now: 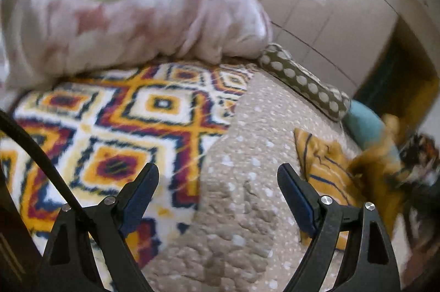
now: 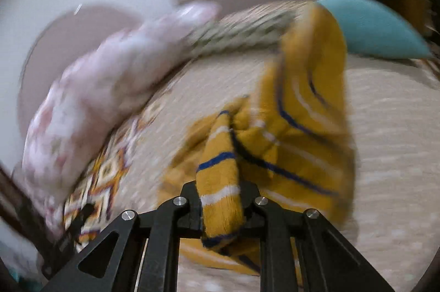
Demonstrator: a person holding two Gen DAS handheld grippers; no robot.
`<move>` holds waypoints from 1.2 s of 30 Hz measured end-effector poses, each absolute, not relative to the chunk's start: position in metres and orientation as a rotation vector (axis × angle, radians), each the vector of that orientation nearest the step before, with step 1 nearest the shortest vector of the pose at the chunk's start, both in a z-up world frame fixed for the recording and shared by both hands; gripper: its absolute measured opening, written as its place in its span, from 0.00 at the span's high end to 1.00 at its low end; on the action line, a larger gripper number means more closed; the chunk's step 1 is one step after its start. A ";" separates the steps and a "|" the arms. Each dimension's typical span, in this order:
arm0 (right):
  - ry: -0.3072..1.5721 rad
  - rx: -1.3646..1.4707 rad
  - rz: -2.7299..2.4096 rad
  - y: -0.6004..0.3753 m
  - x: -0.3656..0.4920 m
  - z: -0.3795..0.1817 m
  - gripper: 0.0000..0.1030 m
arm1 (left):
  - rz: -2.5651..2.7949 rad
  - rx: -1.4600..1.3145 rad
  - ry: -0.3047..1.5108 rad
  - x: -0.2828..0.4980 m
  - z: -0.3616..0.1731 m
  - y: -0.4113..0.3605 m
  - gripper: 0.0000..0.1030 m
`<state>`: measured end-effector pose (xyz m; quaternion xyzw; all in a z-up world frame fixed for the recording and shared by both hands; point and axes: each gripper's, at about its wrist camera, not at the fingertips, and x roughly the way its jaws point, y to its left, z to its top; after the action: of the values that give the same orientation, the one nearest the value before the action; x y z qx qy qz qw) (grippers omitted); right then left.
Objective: Fold small clothes
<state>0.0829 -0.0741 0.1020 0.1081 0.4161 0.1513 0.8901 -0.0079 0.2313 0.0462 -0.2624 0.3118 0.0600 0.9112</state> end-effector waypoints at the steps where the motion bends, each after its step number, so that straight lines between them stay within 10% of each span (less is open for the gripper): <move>1: 0.896 0.201 0.338 -0.057 0.086 0.090 0.83 | 0.123 -0.567 0.645 -0.008 0.044 0.237 0.16; 21: 0.976 0.008 0.497 0.029 0.093 0.067 0.84 | 0.144 -0.624 0.686 0.000 0.028 0.248 0.16; 28: 1.066 0.166 0.593 0.013 0.096 0.043 0.55 | 0.116 -0.609 0.687 0.000 0.031 0.242 0.16; 36: 0.923 0.235 0.487 -0.079 0.070 0.093 0.45 | -0.016 -0.439 0.696 0.009 0.046 0.190 0.16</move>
<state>0.0705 -0.0785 0.0932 0.1120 0.4399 0.2321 0.8603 0.0086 0.1899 0.0462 -0.2135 0.3383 -0.0077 0.9165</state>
